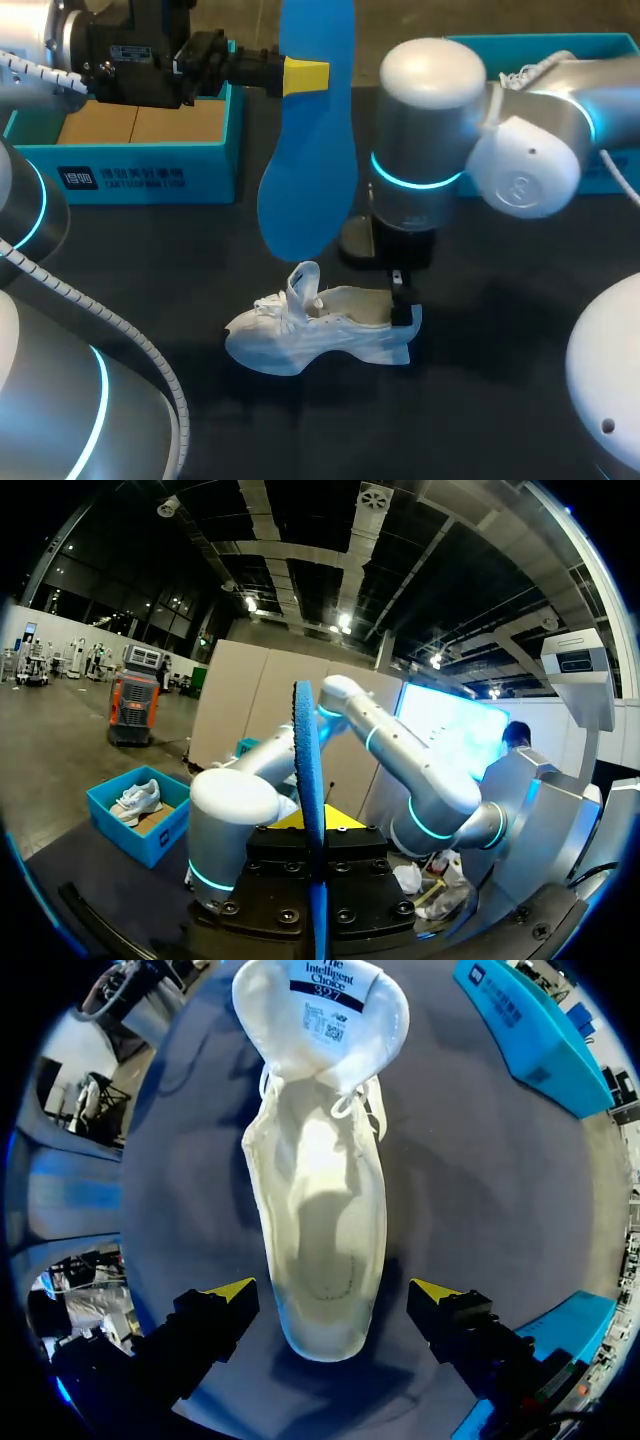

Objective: Take the shoe out of the shoebox, open the shoe tongue, remove and reinsert the insole, then place the shoe into the shoebox

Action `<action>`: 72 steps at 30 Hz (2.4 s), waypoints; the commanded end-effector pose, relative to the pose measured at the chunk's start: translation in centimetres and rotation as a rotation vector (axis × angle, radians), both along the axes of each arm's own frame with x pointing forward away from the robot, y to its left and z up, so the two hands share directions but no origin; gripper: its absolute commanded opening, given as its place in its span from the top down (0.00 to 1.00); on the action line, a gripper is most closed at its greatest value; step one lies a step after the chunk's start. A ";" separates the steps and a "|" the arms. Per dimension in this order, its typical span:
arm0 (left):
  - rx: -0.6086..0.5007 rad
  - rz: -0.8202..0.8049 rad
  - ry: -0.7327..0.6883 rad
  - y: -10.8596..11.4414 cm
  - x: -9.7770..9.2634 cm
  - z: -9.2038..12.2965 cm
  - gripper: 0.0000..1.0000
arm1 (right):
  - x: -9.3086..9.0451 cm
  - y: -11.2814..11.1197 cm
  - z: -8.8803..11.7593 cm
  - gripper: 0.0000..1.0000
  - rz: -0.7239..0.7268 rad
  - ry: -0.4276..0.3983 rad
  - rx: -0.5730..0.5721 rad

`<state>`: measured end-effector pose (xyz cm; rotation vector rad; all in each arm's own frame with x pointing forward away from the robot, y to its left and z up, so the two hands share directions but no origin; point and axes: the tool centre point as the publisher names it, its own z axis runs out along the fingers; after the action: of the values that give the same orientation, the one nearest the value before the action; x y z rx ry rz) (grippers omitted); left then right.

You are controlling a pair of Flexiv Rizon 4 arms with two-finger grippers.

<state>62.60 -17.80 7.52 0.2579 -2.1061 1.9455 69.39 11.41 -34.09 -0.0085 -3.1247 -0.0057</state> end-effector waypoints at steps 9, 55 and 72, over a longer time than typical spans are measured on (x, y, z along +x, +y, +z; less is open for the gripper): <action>-0.001 -0.001 0.000 -0.1 0.0 -0.1 1.00 | 1.4 1.4 0.9 0.00 0.009 -0.026 -0.058; -0.001 -0.001 0.000 -0.1 0.0 -0.1 1.00 | 3.4 4.2 -6.5 0.98 0.007 0.022 -0.050; -0.001 -0.001 0.000 -0.1 0.0 -0.1 1.00 | 3.1 3.5 -3.3 1.00 -0.016 -0.009 -0.058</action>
<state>62.60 -17.79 7.51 0.2580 -2.1062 1.9456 72.83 15.61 -38.87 -0.0317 -3.1243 0.0886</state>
